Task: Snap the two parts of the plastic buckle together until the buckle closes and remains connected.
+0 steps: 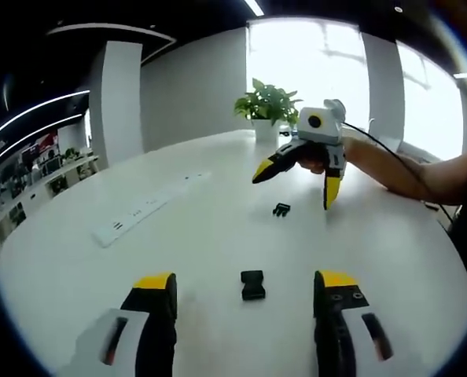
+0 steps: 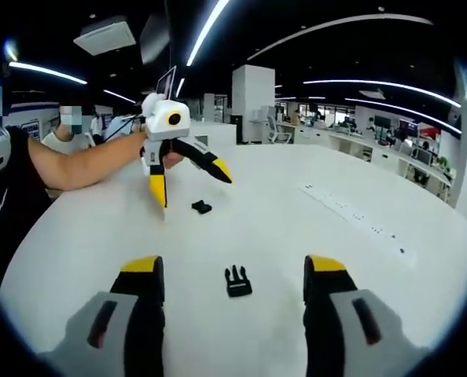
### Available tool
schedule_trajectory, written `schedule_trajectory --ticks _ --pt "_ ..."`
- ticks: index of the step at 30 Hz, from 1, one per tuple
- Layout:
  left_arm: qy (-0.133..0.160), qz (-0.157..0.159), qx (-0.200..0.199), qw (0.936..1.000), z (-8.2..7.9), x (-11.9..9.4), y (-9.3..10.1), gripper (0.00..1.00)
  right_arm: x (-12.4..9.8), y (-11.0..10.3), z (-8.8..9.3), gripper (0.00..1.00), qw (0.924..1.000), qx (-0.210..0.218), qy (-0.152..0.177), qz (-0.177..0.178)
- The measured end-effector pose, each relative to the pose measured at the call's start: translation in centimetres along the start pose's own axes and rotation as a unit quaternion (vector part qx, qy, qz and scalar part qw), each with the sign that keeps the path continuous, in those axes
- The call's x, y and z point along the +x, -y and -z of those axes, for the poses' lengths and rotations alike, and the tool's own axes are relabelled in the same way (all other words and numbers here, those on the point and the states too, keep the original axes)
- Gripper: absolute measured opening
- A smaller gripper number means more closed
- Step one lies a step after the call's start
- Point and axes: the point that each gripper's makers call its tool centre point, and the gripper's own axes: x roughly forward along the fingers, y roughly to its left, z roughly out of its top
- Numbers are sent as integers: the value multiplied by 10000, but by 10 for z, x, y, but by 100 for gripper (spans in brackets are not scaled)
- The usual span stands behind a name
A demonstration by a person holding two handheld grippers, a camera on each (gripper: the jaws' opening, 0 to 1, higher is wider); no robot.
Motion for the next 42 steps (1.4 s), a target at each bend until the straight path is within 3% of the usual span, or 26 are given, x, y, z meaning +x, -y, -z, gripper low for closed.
schedule_trajectory --ticks 4,18,26,30,42 --pt "-25 23 103 9999 0 2 0 55 1 -4 2 62 9999 -9 -55 -92" --pt "-18 -29 213 9998 0 2 6 46 1 -2 3 41 9999 -110 -55 -58" --pt "-72 -27 212 9997 3 2 2 46 0 -1 3 40 9999 -104 -71 -57" --pt "-78 11 154 9999 5 1 5 39 -2 3 3 36 9999 -102 -65 -61" --pt "-81 98 185 9997 7 2 9 33 -3 2 3 32 9999 -107 -77 -43"
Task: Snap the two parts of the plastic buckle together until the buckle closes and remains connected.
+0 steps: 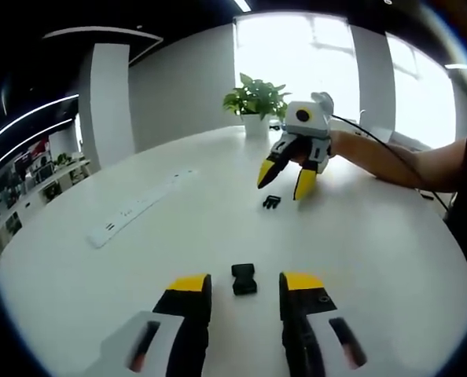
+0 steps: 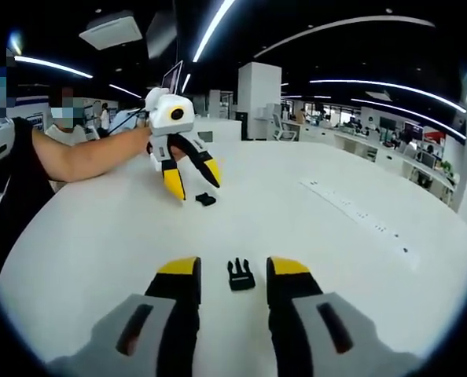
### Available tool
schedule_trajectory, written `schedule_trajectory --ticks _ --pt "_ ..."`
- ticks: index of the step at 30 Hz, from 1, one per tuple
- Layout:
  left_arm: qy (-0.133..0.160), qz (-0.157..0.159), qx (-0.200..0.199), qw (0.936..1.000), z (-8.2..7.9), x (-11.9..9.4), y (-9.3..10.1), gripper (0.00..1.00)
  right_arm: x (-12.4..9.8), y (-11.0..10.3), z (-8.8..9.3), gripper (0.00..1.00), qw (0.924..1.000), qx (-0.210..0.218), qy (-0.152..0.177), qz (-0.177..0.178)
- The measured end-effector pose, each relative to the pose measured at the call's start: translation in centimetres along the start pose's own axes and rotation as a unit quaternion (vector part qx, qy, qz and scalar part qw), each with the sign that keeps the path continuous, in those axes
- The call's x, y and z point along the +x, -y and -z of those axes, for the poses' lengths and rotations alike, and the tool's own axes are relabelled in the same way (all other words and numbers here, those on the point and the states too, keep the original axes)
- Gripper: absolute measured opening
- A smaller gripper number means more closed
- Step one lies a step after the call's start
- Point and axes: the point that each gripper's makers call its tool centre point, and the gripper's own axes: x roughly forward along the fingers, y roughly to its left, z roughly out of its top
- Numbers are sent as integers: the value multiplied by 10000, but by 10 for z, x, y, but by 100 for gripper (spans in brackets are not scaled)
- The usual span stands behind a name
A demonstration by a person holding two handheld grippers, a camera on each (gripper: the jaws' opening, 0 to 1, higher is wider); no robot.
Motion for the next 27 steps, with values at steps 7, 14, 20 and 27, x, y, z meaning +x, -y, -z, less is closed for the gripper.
schedule_trajectory --ticks 7,14,20,27 --pt "-6 15 -1 10000 0 0 2 30 0 -2 2 30 10000 19 -29 -9" --pt "-32 2 -3 10000 1 0 -2 30 0 -2 3 29 10000 28 -48 -10" --pt "-22 27 -30 10000 2 1 -2 30 2 -2 4 28 9999 72 -67 -30" --pt "-27 60 -68 10000 3 1 -1 30 5 -4 9 27 9999 107 -78 -29"
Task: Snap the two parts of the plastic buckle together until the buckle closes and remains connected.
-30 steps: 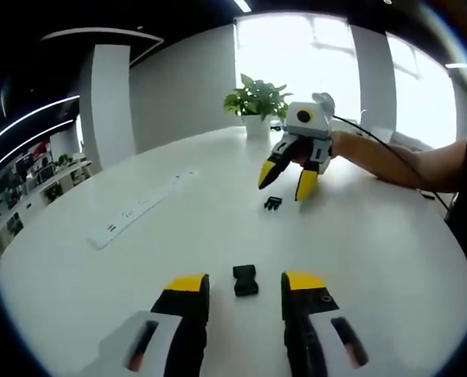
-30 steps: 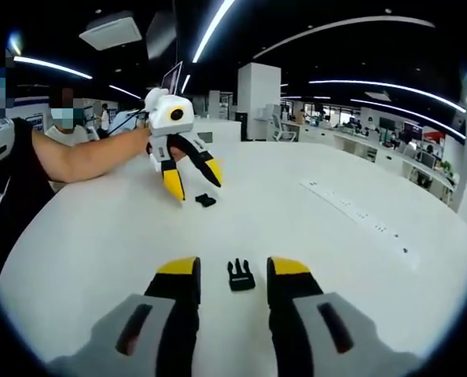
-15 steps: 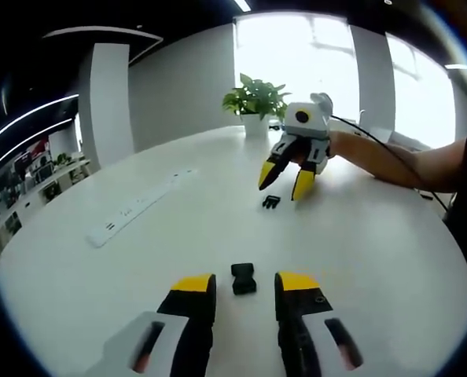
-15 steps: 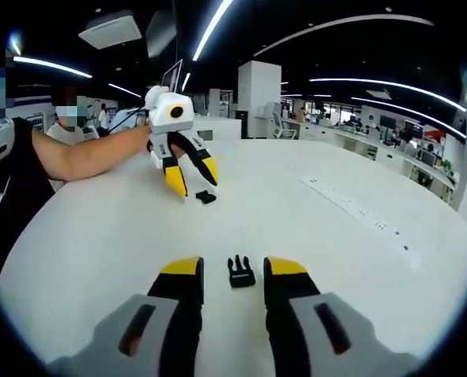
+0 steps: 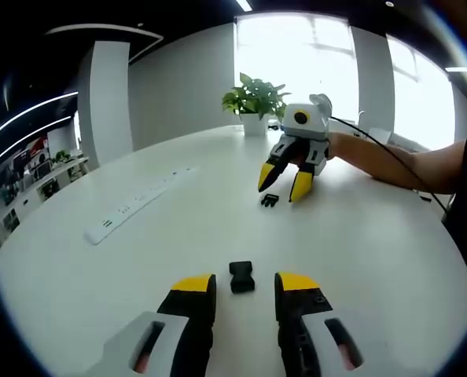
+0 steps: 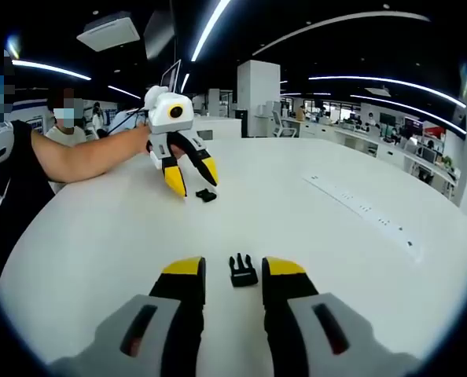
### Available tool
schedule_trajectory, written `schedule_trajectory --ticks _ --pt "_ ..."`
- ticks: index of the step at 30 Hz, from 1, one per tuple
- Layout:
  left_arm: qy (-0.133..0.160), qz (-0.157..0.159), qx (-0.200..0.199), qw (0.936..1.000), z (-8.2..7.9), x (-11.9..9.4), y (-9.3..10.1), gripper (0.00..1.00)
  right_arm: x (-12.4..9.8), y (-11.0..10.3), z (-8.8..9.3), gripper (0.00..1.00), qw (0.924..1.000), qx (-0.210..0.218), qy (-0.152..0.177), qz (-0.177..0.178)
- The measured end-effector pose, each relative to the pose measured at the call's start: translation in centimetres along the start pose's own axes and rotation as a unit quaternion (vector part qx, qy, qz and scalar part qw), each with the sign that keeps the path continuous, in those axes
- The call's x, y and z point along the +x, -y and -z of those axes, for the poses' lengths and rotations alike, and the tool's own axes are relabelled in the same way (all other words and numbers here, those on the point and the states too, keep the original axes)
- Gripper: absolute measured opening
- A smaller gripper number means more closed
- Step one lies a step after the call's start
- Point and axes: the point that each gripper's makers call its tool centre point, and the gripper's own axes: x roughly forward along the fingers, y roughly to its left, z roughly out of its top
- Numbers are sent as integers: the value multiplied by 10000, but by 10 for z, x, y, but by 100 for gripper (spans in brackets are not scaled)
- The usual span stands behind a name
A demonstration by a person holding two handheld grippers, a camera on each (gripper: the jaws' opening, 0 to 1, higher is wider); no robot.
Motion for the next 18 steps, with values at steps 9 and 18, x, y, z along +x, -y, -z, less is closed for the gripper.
schedule_trajectory --ticks 9,18 --pt "12 10 -87 10000 1 0 1 28 2 -2 -4 24 9999 30 115 -57" --pt "-5 5 -138 9999 4 2 -1 27 3 -1 -1 24 10000 28 89 -10"
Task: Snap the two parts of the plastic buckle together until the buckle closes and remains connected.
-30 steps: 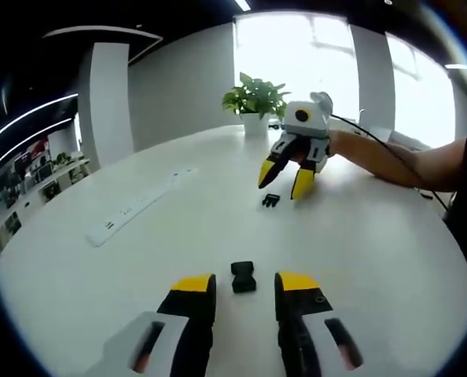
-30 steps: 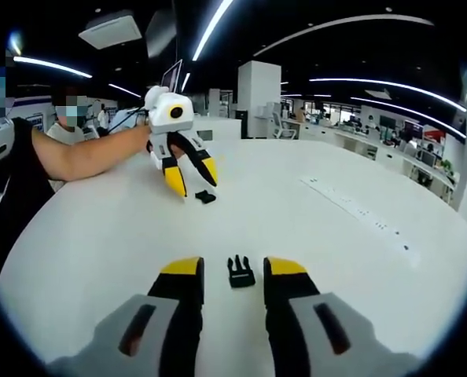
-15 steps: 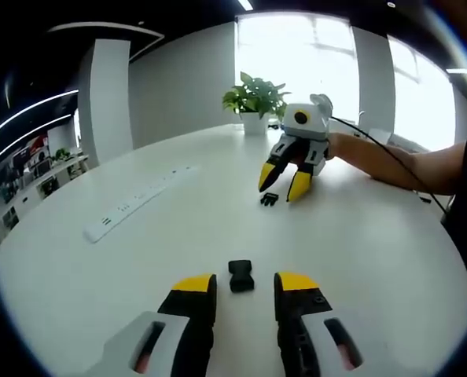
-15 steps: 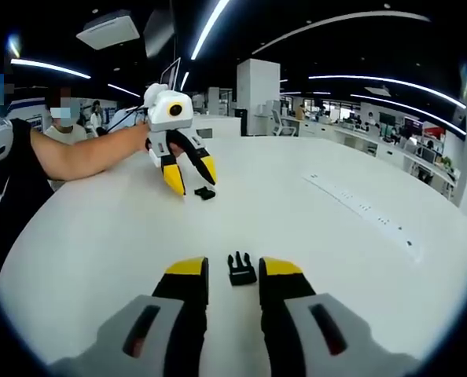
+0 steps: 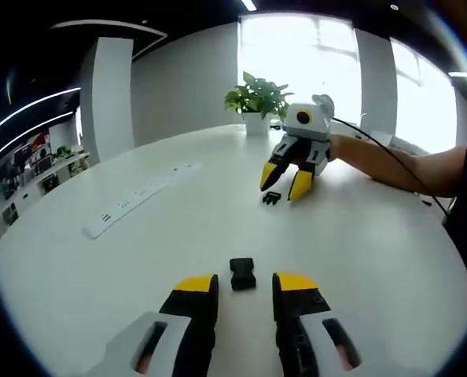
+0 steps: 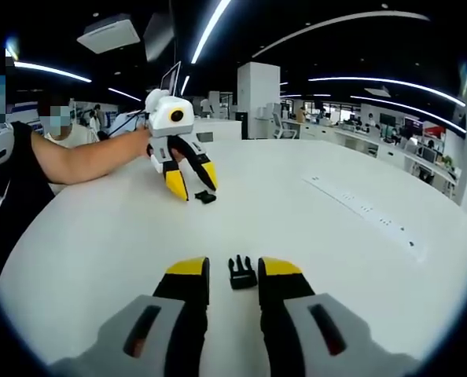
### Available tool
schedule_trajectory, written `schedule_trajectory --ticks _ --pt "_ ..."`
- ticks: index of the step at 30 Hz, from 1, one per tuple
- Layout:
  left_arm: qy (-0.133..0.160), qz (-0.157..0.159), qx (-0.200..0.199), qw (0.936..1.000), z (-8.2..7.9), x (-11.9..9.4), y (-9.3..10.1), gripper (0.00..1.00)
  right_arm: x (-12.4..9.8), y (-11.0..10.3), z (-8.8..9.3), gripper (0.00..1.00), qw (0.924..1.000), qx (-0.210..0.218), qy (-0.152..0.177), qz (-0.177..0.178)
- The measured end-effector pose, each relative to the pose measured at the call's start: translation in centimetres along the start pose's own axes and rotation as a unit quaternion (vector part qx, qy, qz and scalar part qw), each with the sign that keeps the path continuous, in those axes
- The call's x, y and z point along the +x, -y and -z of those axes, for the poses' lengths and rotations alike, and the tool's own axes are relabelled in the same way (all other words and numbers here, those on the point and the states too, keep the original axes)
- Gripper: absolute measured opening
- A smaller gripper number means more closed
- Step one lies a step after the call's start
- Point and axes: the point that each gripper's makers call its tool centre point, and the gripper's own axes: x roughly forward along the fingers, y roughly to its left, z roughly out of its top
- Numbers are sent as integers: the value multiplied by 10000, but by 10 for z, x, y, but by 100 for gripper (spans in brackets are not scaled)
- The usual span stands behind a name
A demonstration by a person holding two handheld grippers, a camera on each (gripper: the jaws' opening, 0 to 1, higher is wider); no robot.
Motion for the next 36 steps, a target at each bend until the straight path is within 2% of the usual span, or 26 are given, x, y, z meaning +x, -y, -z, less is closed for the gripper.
schedule_trajectory --ticks 8,17,19,36 --pt "63 23 -53 10000 -1 -1 1 24 0 7 2 24 10000 28 -33 3" --pt "70 13 -40 10000 0 0 6 23 0 4 3 24 10000 32 -61 22" --pt "65 16 -26 10000 -1 1 1 23 0 1 3 24 10000 40 -58 22" --pt "88 18 -32 10000 0 2 1 22 1 6 6 19 9999 70 -98 70"
